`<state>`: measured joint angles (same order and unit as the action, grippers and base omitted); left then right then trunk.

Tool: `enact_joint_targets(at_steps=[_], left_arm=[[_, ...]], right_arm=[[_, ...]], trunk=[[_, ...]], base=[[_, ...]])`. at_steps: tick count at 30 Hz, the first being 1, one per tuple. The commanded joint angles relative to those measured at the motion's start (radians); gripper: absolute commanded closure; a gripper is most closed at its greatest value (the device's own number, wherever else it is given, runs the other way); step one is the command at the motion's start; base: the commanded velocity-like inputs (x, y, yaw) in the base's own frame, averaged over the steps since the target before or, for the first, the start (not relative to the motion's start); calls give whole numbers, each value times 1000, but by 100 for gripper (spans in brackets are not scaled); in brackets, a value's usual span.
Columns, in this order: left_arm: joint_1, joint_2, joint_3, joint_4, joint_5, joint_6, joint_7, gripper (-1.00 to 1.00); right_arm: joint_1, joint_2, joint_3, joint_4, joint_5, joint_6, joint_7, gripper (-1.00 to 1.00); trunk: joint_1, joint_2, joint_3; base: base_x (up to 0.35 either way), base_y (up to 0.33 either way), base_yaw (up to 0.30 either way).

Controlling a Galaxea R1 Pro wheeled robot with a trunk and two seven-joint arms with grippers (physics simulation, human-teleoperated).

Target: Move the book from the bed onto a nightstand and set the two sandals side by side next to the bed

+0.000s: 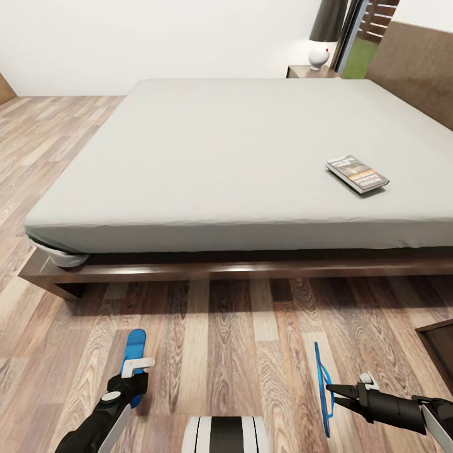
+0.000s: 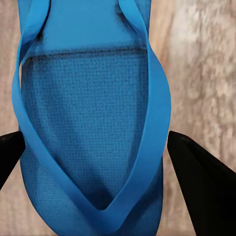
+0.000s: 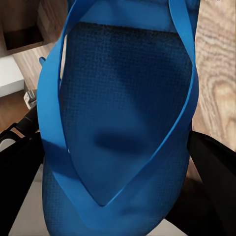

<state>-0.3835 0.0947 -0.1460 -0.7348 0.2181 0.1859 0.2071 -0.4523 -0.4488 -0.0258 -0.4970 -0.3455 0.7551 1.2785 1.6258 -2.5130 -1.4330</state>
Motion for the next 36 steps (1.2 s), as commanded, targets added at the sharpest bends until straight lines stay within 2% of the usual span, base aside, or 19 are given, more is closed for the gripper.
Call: enact_joint_targets(at_steps=[1,19,29,36], left_arm=[[0,2,-7,-2,10,4,9,100],[0,2,-7,-2,10,4,9,100],[0,2,-7,-3,10,3,10,100],[-1,2,-7,-3,10,2,11,100]], right_arm=[[0,0,0,0,-4,8,2,100],[0,0,0,0,-4,8,2,100],[0,-1,0,0,-4,8,2,100],[0,-1,0,0,-4,9,2,100]], trunk=[[0,0,-1],[0,0,-1],[0,0,-1],[0,0,-1]], base=[[0,89,0],[6,276,0],[199,267,0],[98,77,0]])
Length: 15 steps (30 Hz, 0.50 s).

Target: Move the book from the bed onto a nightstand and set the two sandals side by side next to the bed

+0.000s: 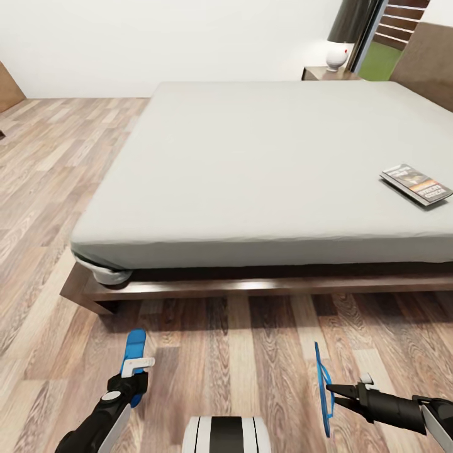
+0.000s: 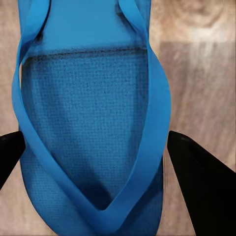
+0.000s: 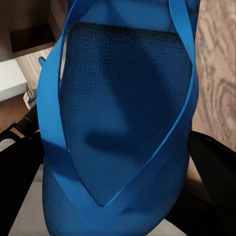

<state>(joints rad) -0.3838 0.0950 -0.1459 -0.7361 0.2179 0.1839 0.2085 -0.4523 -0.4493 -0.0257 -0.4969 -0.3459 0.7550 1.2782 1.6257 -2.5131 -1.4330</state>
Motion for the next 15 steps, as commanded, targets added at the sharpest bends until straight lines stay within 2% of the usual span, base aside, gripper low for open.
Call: enact_joint_targets(at_steps=[1,7,15], left_arm=[[0,2,-7,-2,10,4,9,100],[0,2,-7,-2,11,3,9,100],[0,2,-7,-1,10,3,9,100]], right_arm=[[0,0,0,0,-4,9,3,100],[0,0,0,0,-4,8,3,100],[0,0,0,0,-4,8,3,100]], trunk=[[0,0,-1],[0,0,-1],[0,0,-1]], base=[[112,146,0],[158,204,0],[26,28,0]])
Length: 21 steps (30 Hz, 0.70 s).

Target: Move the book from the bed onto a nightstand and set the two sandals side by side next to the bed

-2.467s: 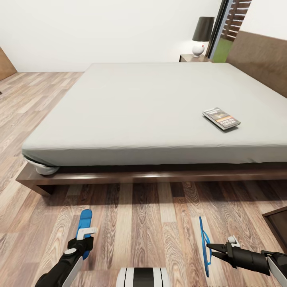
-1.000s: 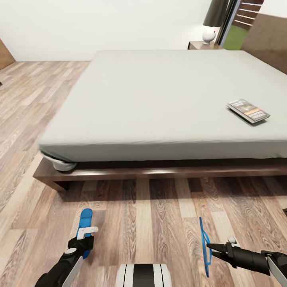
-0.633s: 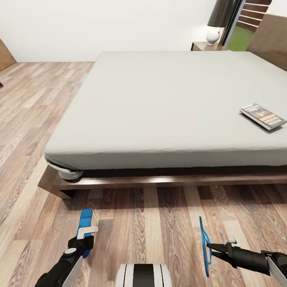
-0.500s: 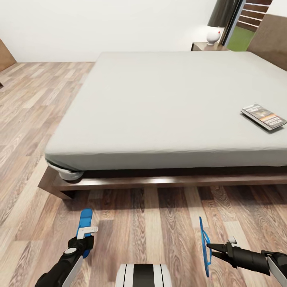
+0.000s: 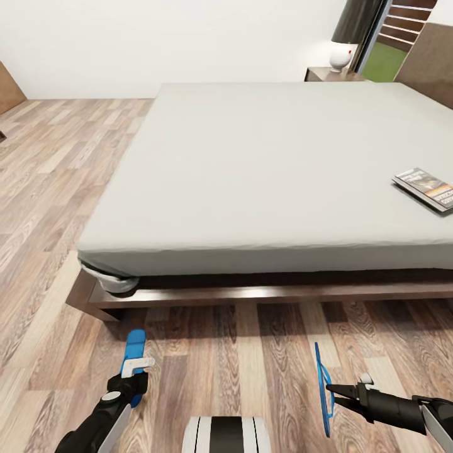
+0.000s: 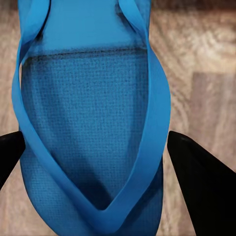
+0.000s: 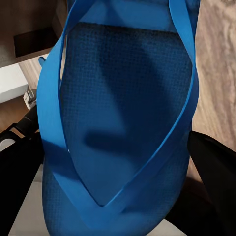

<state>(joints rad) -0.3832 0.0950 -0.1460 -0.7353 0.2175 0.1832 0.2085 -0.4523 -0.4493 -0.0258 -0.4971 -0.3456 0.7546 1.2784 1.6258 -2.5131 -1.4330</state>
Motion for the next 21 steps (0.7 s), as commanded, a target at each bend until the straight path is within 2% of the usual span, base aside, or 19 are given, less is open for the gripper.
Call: enact_joint_targets(at_steps=[1,5,12,21], left_arm=[[-1,2,-7,-2,11,4,9,100],[-1,2,-7,-2,11,4,9,100],[-1,2,-7,-2,11,7,11,100],[0,2,-7,-2,11,7,12,100]], right_arm=[[0,0,0,0,-4,9,2,100],[0,0,0,0,-4,9,2,100],[0,0,0,0,-4,9,2,100],[0,0,0,0,-4,8,2,100]], trunk=[[0,0,-1],[0,0,-1],[0,0,-1],[4,-2,-35]], base=[[152,2,0],[241,0,0],[31,0,0],[0,0,0]])
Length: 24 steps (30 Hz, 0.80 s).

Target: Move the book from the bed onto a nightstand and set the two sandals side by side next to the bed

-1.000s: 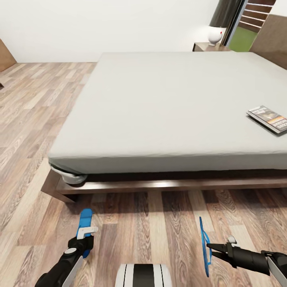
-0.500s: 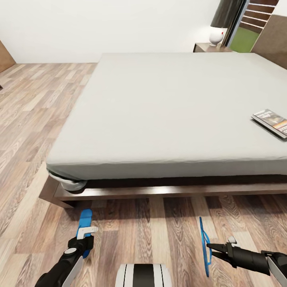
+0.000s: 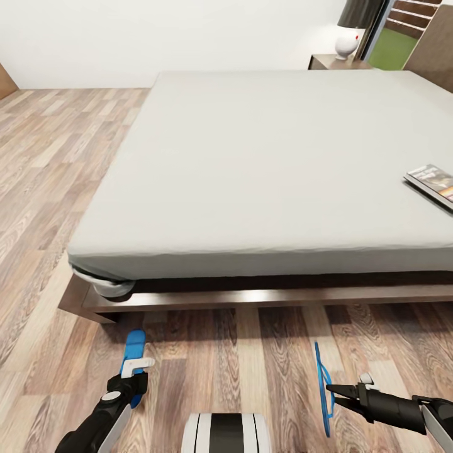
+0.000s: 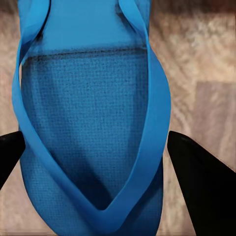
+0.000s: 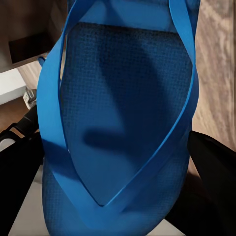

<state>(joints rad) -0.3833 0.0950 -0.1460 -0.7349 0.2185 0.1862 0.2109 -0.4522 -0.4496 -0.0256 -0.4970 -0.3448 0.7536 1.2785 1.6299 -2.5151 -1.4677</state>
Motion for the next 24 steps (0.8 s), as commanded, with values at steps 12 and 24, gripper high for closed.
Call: enact_joint_targets(at_steps=[12,24], left_arm=[[0,2,-7,-2,10,4,8,100],[0,1,-7,-2,10,3,8,100]], right_arm=[[0,-1,-1,0,-5,9,2,100],[0,-1,-1,0,-5,9,2,100]], trunk=[[5,-3,-47],[8,-5,-74]], base=[[0,0,0],[0,0,0]])
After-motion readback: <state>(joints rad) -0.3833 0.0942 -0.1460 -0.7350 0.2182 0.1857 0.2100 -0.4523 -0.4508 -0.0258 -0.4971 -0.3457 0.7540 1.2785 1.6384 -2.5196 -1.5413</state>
